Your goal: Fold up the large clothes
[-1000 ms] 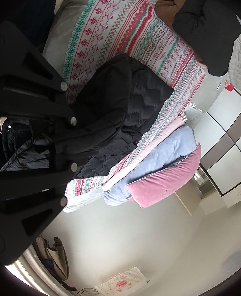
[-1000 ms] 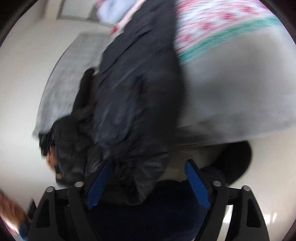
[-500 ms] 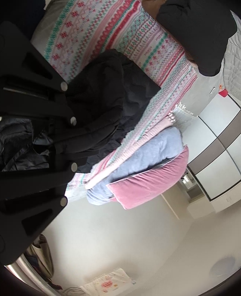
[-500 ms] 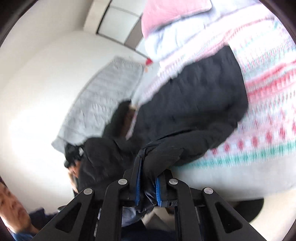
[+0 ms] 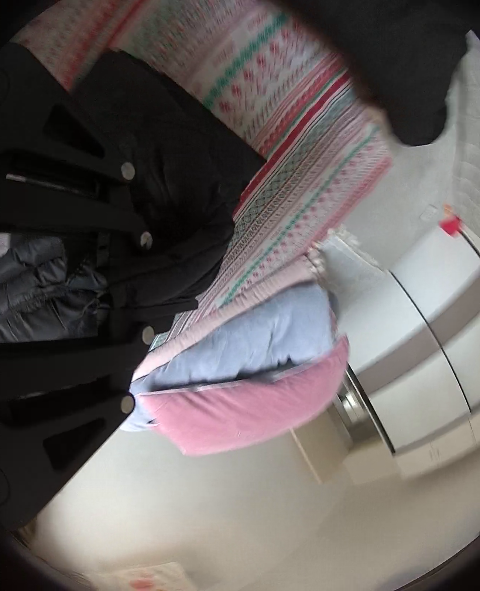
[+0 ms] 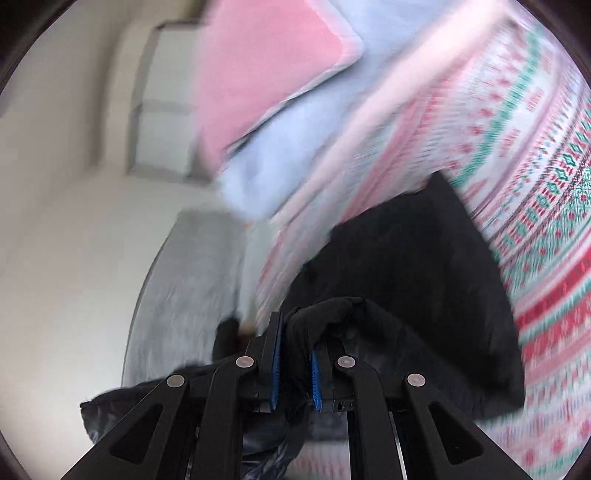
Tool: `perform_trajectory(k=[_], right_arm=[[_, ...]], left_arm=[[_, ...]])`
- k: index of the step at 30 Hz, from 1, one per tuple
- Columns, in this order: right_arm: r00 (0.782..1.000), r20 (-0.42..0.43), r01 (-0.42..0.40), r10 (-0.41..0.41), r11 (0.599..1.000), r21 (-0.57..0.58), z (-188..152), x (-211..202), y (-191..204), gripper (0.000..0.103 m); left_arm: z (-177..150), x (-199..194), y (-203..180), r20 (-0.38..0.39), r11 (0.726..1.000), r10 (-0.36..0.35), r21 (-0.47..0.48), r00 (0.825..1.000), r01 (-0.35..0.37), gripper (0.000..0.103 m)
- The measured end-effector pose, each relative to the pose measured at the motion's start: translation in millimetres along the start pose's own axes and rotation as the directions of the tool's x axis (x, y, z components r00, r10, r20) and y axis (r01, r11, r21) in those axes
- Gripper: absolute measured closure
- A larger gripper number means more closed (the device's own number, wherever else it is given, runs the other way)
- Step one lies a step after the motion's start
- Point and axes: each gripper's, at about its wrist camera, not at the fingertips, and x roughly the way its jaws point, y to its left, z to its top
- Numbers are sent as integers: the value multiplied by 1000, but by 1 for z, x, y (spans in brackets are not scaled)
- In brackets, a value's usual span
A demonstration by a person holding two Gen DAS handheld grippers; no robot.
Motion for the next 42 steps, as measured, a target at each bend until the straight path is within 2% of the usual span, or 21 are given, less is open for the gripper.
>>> perform_trajectory(k=[3,6,9,10,11,14,16,17,19,21,22,24,27,29,31,34,35,38,39,40,42], right_arm=[[982,44,170,-184,961,217,40,31,-52,88],[977,42,186,-208,936,299,44,37,-81,82],[983,49,156,-176,947,282,47,27,-84,70],[976,73,180,-205,949,259,51,21,-79,61],[963,101,221,-248,949,224,54,15,-72,52],[890,217,412,-402,911,1,58,4,-32,45],[863,219,498,-455,838,-221,49,16,1,45],[846,207,533,-491,774,-342,40,27,16,45],[787,185,560,-589,555,-615,0,60,49,45],[747,171,529,-642,419,-738,-38,79,60,45],[743,139,491,-655,391,-779,-53,90,64,45],[761,33,357,-648,376,-855,-89,122,73,45],[772,-20,229,-635,308,-923,-132,175,95,45],[797,-17,216,-604,311,-925,-139,199,117,45],[824,11,249,-566,345,-905,-130,214,137,45],[829,99,365,-550,400,-841,-95,242,152,45],[824,127,415,-553,434,-799,-79,249,150,45],[797,161,551,-581,593,-587,-31,259,126,45],[766,188,611,-615,606,-509,-21,258,113,45],[719,216,672,-661,582,-457,-15,258,98,45],[689,205,694,-695,550,-465,-13,261,77,45]], left_arm=[[35,65,32,-113,990,10,-137,994,-26,79],[45,89,68,-154,974,18,-218,988,-52,71],[51,98,89,-175,968,103,-210,979,-140,70],[53,98,95,-176,966,92,-224,980,-131,70],[55,98,98,-177,965,84,-231,981,-124,70],[63,87,95,-159,972,66,-212,985,-99,68],[66,75,88,-116,982,72,-163,991,-91,57],[64,72,85,-115,986,82,-134,990,-97,50],[59,75,81,-153,990,87,-97,984,-102,49],[51,75,82,-169,989,98,-93,981,-115,49],[50,74,82,-160,987,117,-92,980,-133,49],[49,73,79,-136,985,142,-78,981,-153,49],[46,73,75,-126,985,152,-60,980,-160,49],[42,77,71,-139,988,126,-70,982,-137,49],[40,78,67,-143,990,119,-51,982,-128,49],[40,75,64,-107,987,159,-11,981,-161,48],[41,75,66,-101,985,168,-12,981,-170,47],[42,76,74,-107,985,163,-44,981,-169,47],[42,77,76,-106,983,172,-43,979,-178,47],[41,80,76,-106,981,189,-30,976,-193,47],[38,88,75,-122,973,232,16,965,-232,47]])
